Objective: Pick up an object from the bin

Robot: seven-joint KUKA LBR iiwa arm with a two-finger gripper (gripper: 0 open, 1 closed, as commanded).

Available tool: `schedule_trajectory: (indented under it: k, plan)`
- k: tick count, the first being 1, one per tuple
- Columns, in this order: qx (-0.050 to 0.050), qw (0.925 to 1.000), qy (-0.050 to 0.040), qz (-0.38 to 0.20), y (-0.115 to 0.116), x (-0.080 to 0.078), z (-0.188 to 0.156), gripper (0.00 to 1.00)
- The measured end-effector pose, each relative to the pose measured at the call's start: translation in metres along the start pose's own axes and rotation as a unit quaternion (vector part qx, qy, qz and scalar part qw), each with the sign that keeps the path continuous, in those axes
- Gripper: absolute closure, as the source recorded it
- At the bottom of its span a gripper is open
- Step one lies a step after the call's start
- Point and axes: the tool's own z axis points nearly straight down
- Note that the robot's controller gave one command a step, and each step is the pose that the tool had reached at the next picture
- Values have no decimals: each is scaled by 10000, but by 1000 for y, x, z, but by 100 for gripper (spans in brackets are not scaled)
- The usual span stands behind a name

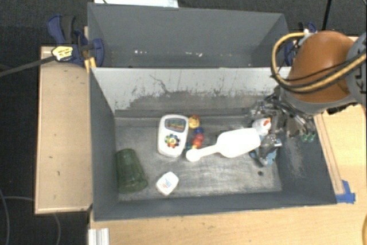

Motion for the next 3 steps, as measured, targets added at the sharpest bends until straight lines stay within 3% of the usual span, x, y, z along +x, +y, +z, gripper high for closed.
schedule_trajectory:
  k: [1,2,3]
  plan:
    - [-6,9976,6,-694,4,-36,2,0]
    - [-3,9945,-4,-1045,1,-32,18,0]
    - [-7,9895,-5,-1444,-3,-30,94,0]
